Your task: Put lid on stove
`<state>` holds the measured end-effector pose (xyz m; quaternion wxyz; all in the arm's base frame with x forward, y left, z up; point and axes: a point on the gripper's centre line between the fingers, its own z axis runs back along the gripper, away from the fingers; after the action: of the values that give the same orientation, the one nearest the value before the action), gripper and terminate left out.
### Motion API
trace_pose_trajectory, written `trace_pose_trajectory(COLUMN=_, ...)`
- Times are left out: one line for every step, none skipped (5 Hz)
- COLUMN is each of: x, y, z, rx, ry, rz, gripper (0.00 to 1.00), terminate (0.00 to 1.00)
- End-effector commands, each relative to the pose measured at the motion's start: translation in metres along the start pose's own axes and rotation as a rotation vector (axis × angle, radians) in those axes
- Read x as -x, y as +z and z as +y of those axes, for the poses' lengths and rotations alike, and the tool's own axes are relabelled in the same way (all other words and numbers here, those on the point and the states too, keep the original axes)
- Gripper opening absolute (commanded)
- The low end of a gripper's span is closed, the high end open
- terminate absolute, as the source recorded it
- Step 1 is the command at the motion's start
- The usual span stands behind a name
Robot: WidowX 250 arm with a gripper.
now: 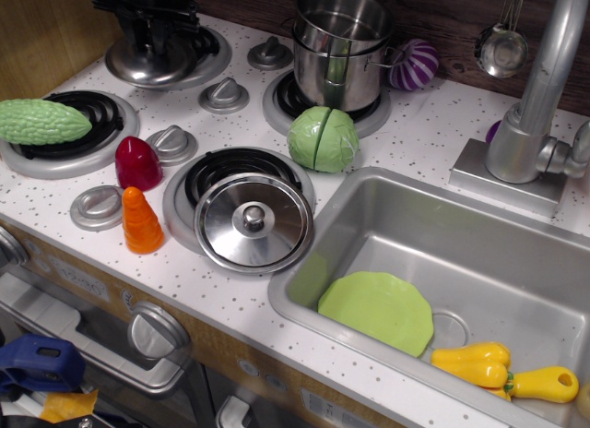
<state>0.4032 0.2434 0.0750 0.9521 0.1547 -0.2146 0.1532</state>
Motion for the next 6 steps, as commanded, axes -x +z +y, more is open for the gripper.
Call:
trace_pose_trajectory(x=-0.027, y=0.006, z=0.018, rx=-0.03, ry=-0.002, rz=-0.127, gripper=0.0, terminate=0.0)
trace_pose_trajectory(x=-0.038, y=-0.006, z=0.021, rx=-0.022, ry=-0.022, rz=-0.18, gripper=0.0, terminate=0.0)
trace_pose_trajectory(x=-0.051, y=-0.016, z=0.024, rx=-0.028, ry=-0.049, rz=-0.237, gripper=0.0, terminate=0.0)
trace_pose_trajectory(x=-0.059, y=-0.021, z=0.026, rx=-0.024, ry=-0.07, rz=-0.275, gripper=0.0, terminate=0.0)
trace_pose_trajectory(x=-0.069, y=-0.028, z=0.024, rx=-0.006, ry=-0.069, rz=-0.323, gripper=0.0, terminate=0.0)
trace_pose_trajectory(x=-0.071, y=-0.021, z=0.022, rx=0.025, ry=-0.088, rz=-0.343, gripper=1.0, terminate=0.0)
